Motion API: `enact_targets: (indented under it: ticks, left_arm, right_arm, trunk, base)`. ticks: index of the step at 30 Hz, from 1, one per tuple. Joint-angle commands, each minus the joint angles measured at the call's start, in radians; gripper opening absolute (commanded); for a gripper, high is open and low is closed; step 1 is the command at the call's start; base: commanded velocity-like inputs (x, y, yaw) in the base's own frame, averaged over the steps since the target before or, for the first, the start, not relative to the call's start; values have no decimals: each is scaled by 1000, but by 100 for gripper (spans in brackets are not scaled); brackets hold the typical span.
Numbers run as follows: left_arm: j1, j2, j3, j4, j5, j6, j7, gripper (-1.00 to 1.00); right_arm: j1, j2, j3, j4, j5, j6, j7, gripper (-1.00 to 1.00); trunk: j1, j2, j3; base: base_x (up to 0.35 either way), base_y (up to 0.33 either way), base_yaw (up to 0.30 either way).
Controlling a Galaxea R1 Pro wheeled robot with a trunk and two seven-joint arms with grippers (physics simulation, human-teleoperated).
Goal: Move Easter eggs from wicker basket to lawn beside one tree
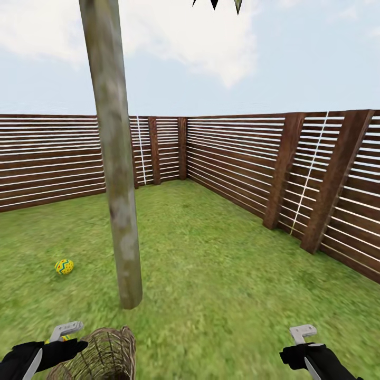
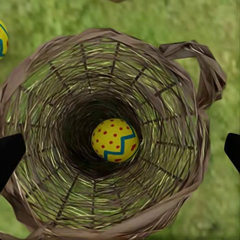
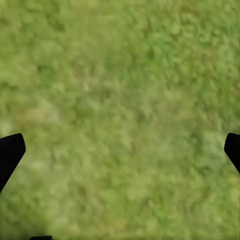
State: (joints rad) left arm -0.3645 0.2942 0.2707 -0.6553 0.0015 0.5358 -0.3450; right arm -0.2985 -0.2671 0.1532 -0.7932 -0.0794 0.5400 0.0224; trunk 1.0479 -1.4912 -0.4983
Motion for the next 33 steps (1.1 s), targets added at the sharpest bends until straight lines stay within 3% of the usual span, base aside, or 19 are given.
enact_targets:
  ticks: [1,33]
  left_arm:
    - [-1,-1,4,-1,0,7,-5,100]
    - [-1,2,10,-1,0,7,-5,100]
  right_arm:
    - [-1,-1,4,-1,-8,5,-2,100]
    - [-1,-1,6,-1,-6,5,-2,100]
  trunk:
    - [4,-8,-4]
    - [127,-232,-105]
  base:
    - [0,0,0]
    - [0,0,0]
